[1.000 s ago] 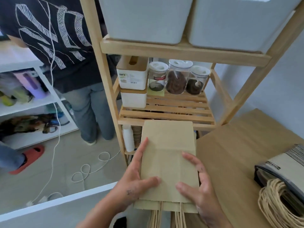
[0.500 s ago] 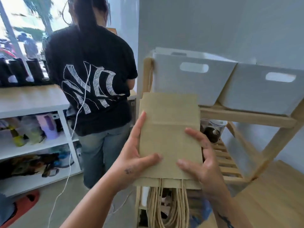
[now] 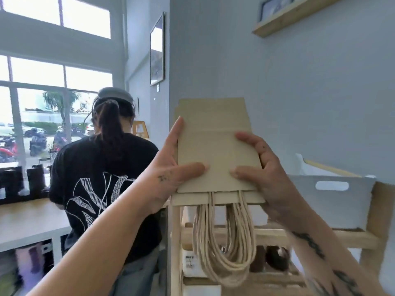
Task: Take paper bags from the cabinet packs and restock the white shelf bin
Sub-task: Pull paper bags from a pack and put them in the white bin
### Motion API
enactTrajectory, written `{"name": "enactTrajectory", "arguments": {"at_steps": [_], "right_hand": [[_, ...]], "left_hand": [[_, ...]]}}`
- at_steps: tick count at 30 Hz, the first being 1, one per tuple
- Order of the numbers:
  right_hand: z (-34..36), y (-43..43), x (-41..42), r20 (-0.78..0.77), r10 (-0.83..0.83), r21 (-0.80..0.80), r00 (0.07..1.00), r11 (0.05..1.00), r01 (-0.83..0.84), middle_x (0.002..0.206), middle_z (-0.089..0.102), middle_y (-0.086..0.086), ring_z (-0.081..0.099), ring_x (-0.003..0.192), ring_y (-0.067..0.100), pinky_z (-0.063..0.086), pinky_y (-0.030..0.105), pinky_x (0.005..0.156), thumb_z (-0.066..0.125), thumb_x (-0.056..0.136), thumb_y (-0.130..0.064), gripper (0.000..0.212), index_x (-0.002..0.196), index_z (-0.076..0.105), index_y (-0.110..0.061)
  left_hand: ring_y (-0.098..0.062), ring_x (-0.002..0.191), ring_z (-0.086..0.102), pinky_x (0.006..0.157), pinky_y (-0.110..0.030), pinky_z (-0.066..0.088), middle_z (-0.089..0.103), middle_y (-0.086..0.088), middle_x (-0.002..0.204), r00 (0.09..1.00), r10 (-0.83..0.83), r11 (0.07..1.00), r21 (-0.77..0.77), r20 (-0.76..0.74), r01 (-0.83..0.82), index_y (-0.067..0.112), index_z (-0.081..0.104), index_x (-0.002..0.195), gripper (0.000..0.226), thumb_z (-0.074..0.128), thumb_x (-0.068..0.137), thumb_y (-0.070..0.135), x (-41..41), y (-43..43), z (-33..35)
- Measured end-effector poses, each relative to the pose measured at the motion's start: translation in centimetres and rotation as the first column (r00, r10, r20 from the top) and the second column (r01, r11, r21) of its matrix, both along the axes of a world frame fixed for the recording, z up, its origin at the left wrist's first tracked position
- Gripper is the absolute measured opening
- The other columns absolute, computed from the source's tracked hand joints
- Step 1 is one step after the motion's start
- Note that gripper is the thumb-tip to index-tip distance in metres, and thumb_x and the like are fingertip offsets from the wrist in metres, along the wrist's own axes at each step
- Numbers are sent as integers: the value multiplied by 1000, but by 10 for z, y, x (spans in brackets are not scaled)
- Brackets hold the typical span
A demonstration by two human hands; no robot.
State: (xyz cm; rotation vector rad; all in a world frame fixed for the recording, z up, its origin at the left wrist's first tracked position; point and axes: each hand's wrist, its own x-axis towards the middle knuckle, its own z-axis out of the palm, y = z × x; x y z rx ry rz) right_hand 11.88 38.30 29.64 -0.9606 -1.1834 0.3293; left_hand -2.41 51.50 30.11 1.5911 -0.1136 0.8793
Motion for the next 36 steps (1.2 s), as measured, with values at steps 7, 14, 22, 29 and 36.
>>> {"name": "enactTrajectory", "arguments": {"at_steps": [7,14,22,29,36], "right_hand": [[53,41,77,-99,72,-80,992,994,-80,110,56,7,65,78,21,56,30,54,58,79,9,50,110,56,-30],[76,84,143,-84,90,-228,992,968,-107,115,52,5,63,81,24,56,31,53,68,72,-3,57,117,51,-35],[68,140,208,13,178,-616,984,776,-132,122,44,11,62,90,28,56,52,72,72,69,-21,79,133,28,-37],[48,154,244,-45,325,-818,944,531,-222,128,41,14,67,88,30,57,50,72,65,82,-2,95,140,4,-45],[38,163,250,-45,346,-931,937,325,-164,135,35,26,65,69,30,59,37,56,53,79,21,111,138,-6,-53]], "left_hand": [[-31,98,64,65,-38,60,44,-9,132,995,-38,997,-73,-87,32,40,16,145,96,65,77,-5,72,37,55],[-30,89,64,63,-36,60,45,-9,123,985,-27,995,-101,-168,10,39,19,144,95,69,74,0,132,82,77],[-35,103,61,75,-43,58,46,-9,121,925,-89,979,-203,-368,13,39,15,143,109,76,60,3,184,153,52],[-33,111,56,83,-42,56,41,-13,130,756,-272,950,-293,-596,111,43,-2,143,113,65,72,-13,205,178,30],[-31,116,52,97,-43,46,37,-10,136,536,-269,963,-228,-800,143,43,-9,144,116,56,74,-24,222,190,8]]}}
